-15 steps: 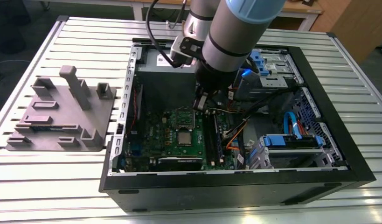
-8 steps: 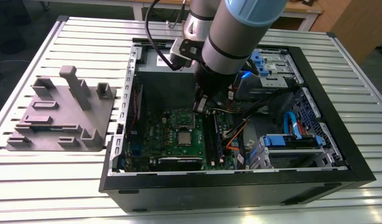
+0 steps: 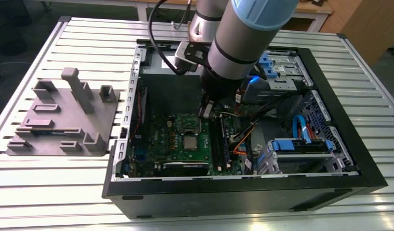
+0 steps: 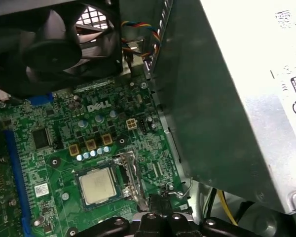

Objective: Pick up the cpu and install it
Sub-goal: 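Close the cpu cover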

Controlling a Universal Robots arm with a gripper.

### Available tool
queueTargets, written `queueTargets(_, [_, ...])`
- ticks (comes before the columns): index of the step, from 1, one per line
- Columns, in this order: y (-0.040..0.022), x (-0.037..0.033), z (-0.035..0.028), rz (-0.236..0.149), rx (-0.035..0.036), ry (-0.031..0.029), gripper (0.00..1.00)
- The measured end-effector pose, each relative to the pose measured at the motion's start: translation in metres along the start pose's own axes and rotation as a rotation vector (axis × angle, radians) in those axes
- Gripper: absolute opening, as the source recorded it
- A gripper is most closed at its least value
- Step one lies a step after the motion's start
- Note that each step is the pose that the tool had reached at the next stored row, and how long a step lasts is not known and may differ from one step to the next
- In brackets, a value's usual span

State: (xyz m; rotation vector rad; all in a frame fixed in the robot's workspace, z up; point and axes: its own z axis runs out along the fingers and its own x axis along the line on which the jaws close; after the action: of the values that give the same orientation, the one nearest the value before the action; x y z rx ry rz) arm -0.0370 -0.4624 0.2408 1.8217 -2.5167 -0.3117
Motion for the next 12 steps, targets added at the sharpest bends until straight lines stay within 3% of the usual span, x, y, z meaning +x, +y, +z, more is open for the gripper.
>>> queueTargets(12, [-0.0021,0.0076,0.0001,0.0,0.0,0.0001,0.1])
